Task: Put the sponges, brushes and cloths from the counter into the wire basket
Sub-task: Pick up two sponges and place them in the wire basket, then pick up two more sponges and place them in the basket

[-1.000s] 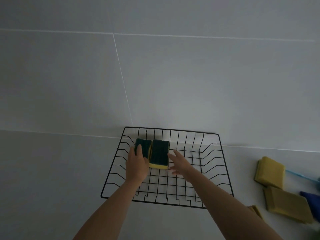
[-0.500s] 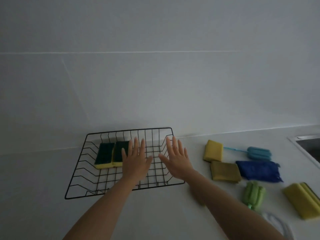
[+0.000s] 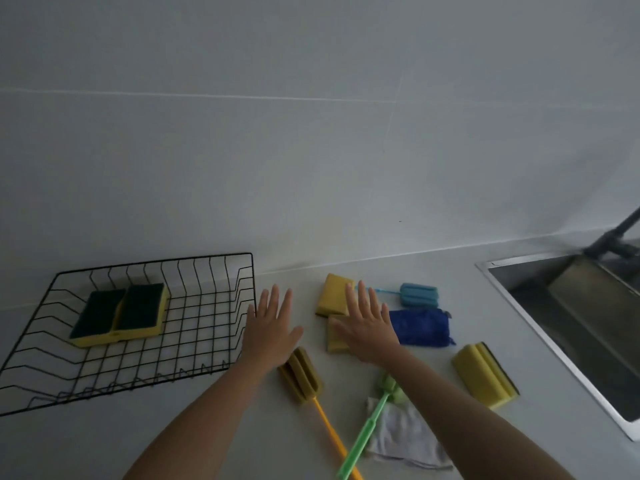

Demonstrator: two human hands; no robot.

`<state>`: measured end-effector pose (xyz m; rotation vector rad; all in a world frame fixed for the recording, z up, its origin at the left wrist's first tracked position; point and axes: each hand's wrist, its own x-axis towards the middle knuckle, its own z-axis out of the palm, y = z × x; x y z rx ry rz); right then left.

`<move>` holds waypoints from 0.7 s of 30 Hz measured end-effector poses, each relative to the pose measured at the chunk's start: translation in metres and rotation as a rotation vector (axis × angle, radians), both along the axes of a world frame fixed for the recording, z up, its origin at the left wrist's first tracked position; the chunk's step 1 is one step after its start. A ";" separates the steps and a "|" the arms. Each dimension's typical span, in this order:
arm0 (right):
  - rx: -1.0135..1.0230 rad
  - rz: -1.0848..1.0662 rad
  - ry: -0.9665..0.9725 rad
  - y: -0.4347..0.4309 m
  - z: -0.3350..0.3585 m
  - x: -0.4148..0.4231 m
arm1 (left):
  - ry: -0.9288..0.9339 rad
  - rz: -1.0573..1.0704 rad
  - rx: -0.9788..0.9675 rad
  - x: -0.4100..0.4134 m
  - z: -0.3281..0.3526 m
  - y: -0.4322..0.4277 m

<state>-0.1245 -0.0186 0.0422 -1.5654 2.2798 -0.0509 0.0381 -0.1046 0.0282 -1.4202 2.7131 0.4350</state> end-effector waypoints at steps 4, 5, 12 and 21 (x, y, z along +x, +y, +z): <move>0.038 0.073 -0.010 0.007 -0.010 -0.037 | -0.036 -0.009 0.024 -0.043 -0.008 0.009; 0.048 0.078 -0.014 0.007 -0.011 -0.037 | -0.033 -0.012 0.027 -0.046 -0.009 0.009; 0.132 0.202 -0.056 -0.002 -0.037 -0.069 | -0.059 0.003 0.089 -0.095 -0.033 0.005; 0.151 0.282 -0.188 -0.012 -0.055 -0.079 | -0.028 0.036 0.074 -0.143 -0.035 -0.019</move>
